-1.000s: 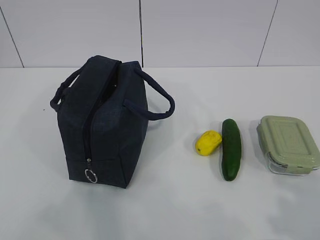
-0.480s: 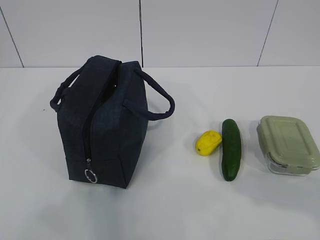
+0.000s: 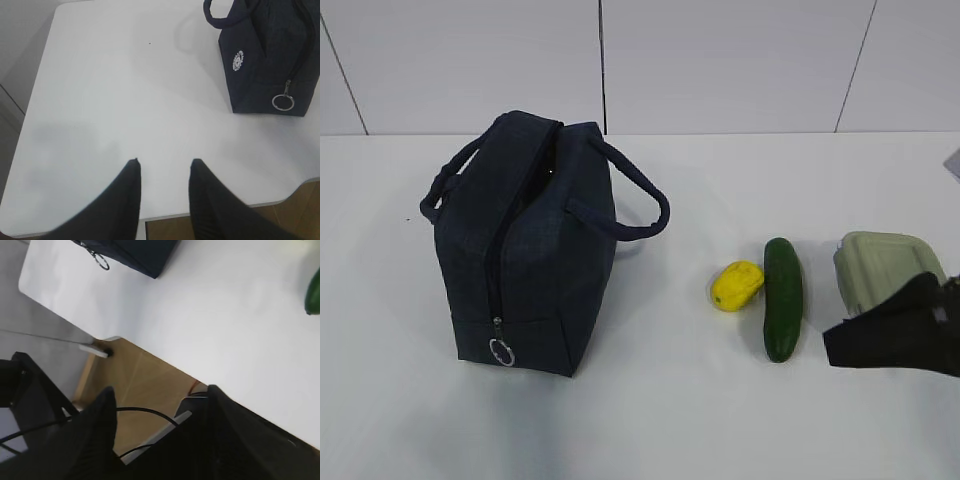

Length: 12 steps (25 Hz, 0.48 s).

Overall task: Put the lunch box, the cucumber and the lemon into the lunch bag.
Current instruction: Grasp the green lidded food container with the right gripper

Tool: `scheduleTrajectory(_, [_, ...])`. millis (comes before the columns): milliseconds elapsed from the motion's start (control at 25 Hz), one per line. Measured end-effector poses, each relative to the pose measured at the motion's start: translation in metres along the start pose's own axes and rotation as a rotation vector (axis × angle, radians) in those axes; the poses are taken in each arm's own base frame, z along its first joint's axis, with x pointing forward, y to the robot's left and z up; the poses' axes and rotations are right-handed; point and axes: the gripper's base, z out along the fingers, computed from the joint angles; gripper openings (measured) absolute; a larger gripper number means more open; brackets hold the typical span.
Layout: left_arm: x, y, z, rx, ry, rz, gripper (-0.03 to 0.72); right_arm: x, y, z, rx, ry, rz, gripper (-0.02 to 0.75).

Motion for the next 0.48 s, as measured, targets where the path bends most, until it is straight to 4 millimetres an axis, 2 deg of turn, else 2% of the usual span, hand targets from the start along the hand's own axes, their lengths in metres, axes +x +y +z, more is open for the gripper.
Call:
scheduleTrajectory(160, [0.000,0.000,0.000,0.000,0.000,0.000,0.235,-0.025,-0.014,0.012,-0.114,0.032,0.023,0.422])
scheduleTrajectory(280, [0.000,0.000,0.000,0.000,0.000,0.000,0.235,-0.040,-0.031,0.007,-0.142,0.006,0.065,0.422])
scheduleTrajectory(480, [0.000,0.000,0.000,0.000,0.000,0.000,0.235,-0.055,-0.092,-0.023,-0.086,-0.173,0.225,0.422])
